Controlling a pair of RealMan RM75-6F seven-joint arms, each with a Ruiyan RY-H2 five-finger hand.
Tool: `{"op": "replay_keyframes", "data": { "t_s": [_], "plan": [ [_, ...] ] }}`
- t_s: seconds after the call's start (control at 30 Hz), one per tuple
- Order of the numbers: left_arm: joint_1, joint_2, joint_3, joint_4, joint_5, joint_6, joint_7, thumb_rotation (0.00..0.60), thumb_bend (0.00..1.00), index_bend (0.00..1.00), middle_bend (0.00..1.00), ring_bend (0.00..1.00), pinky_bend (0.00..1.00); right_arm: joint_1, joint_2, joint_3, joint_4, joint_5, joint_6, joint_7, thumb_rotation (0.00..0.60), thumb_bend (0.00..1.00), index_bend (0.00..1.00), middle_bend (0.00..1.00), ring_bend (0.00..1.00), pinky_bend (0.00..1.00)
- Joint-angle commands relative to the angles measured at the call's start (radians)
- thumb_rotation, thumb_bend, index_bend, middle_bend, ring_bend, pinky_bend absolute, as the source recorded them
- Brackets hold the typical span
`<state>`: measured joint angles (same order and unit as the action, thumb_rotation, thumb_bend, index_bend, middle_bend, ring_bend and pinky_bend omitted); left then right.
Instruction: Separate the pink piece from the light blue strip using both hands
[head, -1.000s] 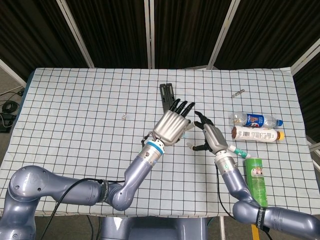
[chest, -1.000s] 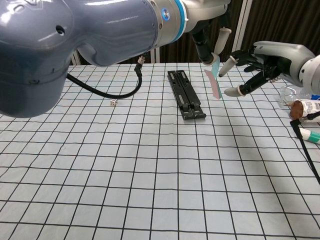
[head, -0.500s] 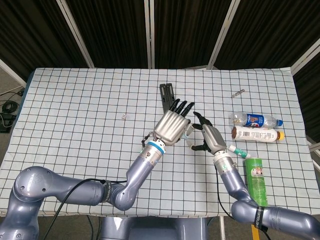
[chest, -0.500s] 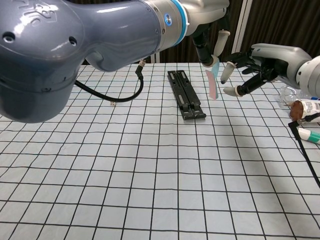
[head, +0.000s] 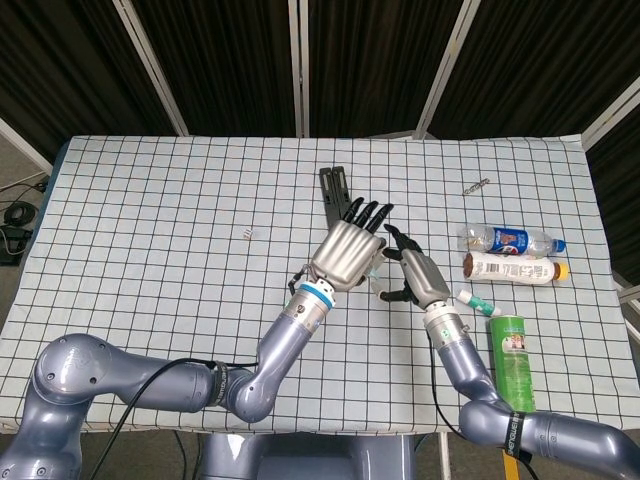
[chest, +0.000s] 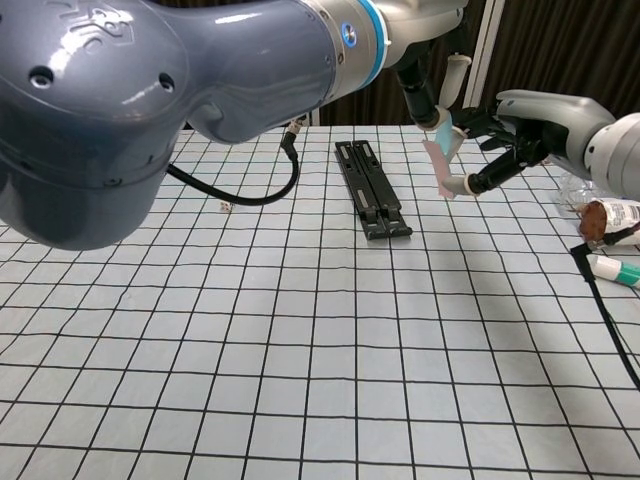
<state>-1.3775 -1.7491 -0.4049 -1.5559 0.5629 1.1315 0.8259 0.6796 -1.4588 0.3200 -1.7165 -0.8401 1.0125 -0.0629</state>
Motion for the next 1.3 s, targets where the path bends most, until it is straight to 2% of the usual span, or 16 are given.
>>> {"op": "replay_keyframes", "data": {
  "t_s": [0.03,0.43,0.73,1.07,1.3],
  "plan": [
    [-0.002,-0.004,-0.001,0.002,-0.001,0.001,0.0,0.6,0.57,0.89,0.0,0.0,0.0,0.001,0.0,0.0,0.0,0.003,0.0,-0.002,0.6,0.27,0.53,0.0,0.0,0.0],
    [-0.008,-0.025,-0.003,0.026,0.009,0.0,-0.007,0.6,0.57,0.89,0.0,0.0,0.0,0.002,-0.002,0.0,0.008,0.009,-0.009,0.006,0.6,0.3,0.55,0.0,0.0,0.0],
    [-0.01,-0.029,-0.004,0.028,0.011,0.001,-0.001,0.6,0.57,0.89,0.0,0.0,0.0,0.002,-0.002,-0.002,0.014,0.006,-0.014,0.01,0.6,0.38,0.65,0.03,0.0,0.0],
    [-0.006,-0.026,-0.007,0.024,0.017,0.001,-0.005,0.6,0.57,0.89,0.0,0.0,0.0,0.002,-0.004,-0.01,0.023,0.005,-0.018,0.006,0.6,0.39,0.72,0.06,0.0,0.0],
    [0.014,0.046,-0.047,-0.05,0.062,0.043,-0.019,0.6,0.57,0.89,0.0,0.0,0.0,0.0,-0.029,-0.077,0.123,0.051,-0.041,-0.064,0.6,0.39,0.72,0.06,0.0,0.0]
  ]
}}
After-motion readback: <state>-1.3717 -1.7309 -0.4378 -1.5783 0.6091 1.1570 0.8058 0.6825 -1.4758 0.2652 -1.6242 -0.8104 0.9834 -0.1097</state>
